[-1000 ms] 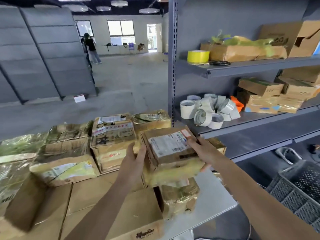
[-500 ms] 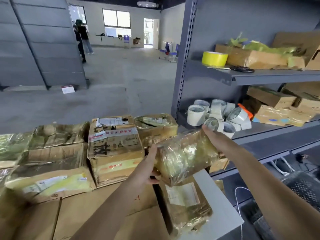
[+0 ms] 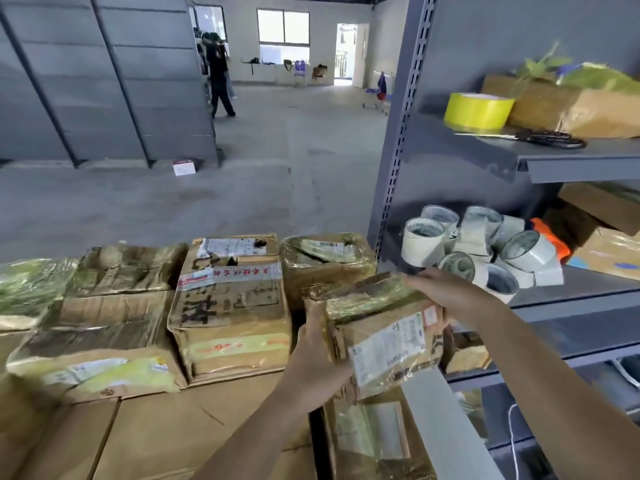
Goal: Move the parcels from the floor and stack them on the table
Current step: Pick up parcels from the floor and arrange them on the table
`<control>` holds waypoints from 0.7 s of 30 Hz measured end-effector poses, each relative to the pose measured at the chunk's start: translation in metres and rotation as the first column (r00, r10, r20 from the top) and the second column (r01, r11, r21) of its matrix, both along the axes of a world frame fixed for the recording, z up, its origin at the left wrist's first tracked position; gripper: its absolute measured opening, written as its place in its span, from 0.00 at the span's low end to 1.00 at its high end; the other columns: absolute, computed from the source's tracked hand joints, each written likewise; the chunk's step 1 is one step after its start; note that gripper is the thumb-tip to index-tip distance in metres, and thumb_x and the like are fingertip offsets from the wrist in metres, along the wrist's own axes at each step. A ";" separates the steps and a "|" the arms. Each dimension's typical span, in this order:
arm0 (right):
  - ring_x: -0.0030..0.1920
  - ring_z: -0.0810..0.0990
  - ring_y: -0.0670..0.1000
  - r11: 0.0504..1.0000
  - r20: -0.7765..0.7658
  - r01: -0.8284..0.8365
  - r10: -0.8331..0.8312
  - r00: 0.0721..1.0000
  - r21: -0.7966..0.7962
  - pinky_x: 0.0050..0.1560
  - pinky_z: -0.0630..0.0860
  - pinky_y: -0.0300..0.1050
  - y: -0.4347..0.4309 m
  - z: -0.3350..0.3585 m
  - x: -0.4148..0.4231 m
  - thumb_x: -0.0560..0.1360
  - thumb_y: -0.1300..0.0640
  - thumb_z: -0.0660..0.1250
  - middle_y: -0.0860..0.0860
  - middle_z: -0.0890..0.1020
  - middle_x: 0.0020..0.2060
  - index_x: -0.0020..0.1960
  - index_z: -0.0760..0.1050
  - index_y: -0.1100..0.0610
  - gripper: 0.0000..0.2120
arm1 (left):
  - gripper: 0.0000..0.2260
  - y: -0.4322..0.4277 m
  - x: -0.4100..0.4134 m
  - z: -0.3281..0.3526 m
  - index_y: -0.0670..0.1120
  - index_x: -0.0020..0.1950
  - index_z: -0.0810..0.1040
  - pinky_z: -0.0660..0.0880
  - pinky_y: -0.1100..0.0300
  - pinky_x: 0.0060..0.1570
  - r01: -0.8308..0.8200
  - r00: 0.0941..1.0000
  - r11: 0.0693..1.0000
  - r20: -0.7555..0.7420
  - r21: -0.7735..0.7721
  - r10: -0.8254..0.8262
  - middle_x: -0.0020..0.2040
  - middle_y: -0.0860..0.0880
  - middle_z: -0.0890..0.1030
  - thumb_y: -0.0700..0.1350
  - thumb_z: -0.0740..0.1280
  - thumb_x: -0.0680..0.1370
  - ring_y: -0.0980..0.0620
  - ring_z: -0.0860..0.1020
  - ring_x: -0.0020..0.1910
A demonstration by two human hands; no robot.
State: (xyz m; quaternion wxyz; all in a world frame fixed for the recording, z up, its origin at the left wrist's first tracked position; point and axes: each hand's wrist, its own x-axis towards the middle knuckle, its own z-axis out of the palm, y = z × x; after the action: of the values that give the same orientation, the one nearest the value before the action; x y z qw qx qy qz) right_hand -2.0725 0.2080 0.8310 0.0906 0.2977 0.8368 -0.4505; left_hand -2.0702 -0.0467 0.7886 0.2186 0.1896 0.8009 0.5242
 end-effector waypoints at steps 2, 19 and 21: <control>0.52 0.80 0.54 0.995 -0.036 -0.006 0.010 0.999 0.097 0.54 0.79 0.60 0.004 -0.009 -0.002 0.74 0.44 0.67 0.51 0.81 0.51 0.56 0.75 0.52 0.16 | 0.47 0.006 0.003 -0.004 0.62 0.76 0.43 0.71 0.70 0.54 -0.004 0.999 1.000 -0.050 -0.030 0.002 0.72 0.62 0.59 0.65 0.71 0.68 0.68 0.68 0.55; 0.38 0.75 0.50 0.973 -0.172 0.044 -0.005 0.985 0.225 0.34 0.69 0.45 -0.041 -0.033 -0.003 0.81 0.50 0.56 0.51 0.75 0.42 0.62 0.70 0.60 0.16 | 0.19 -0.054 -0.059 -0.005 0.52 0.69 0.71 0.60 0.51 0.69 -0.401 0.729 0.762 -0.681 -0.508 -0.069 0.70 0.53 0.69 0.55 0.55 0.81 0.51 0.64 0.71; 0.37 0.75 0.52 0.972 -0.165 0.050 -0.012 0.986 0.228 0.31 0.68 0.44 -0.045 -0.035 -0.008 0.82 0.50 0.55 0.53 0.76 0.43 0.62 0.69 0.61 0.17 | 0.21 -0.057 -0.057 -0.007 0.51 0.71 0.68 0.56 0.51 0.72 -0.386 0.739 0.755 -0.667 -0.530 -0.091 0.73 0.51 0.66 0.57 0.54 0.81 0.50 0.60 0.74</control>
State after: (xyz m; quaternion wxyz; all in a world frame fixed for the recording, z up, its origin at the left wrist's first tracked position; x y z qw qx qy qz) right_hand -2.0807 0.1628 0.7963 -0.0203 0.2816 0.8834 -0.3741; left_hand -2.1274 -0.1035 0.7816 -0.0713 0.2064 0.9664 0.1356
